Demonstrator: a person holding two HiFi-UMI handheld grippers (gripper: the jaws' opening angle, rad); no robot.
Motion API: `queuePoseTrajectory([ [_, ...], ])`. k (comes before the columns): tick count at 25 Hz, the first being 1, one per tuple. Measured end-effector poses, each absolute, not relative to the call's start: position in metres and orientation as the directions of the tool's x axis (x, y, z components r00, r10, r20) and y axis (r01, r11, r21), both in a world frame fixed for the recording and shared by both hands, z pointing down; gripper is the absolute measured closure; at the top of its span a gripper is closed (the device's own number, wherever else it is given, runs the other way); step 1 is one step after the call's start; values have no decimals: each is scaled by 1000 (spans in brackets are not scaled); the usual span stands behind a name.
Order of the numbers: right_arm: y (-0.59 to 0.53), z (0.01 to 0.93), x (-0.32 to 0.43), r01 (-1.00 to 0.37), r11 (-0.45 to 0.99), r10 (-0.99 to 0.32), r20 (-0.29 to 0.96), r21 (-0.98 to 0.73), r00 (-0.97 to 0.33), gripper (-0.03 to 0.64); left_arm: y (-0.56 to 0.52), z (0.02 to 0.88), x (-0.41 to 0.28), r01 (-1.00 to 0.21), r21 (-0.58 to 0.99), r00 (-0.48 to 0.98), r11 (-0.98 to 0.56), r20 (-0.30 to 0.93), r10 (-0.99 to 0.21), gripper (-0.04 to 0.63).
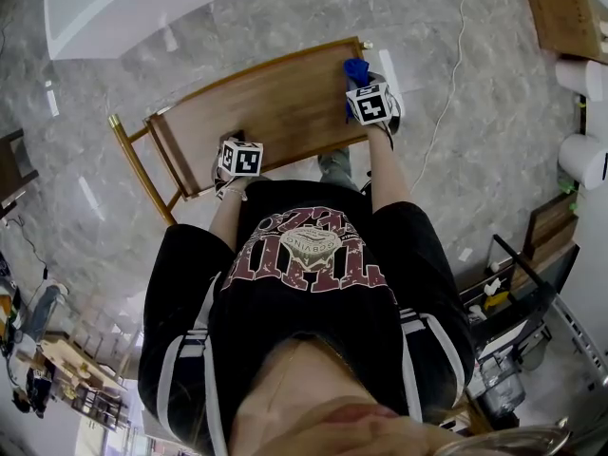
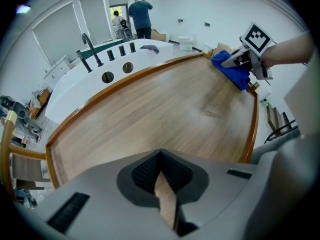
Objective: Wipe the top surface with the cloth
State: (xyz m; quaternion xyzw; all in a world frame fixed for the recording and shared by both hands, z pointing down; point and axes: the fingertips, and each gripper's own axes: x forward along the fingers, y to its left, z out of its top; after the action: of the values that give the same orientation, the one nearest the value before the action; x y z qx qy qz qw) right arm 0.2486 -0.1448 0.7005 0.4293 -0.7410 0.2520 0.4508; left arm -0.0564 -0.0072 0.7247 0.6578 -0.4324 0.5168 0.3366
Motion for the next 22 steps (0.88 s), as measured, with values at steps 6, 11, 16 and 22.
queuePoseTrajectory([
  [6,-125,703,257,-874,486,-415,882,7,-224,561,-5,725,-53,-908,-8,96,-418,969,-226,546],
  [11,-112,704,263,-890,456,-433,870,-13,-234,561,-3,721,-52,-904,-4,104,-428,968,-228,546],
  [16,-112,705,260,-890,456,-437,871,-1,-225,561,-3,723,-52,-902,4,113,-433,967,-228,546],
  [22,-116,703,260,-896,445,-443,870,3,-217,561,-6,724,-52,-901,3,118,-433,964,-238,546],
])
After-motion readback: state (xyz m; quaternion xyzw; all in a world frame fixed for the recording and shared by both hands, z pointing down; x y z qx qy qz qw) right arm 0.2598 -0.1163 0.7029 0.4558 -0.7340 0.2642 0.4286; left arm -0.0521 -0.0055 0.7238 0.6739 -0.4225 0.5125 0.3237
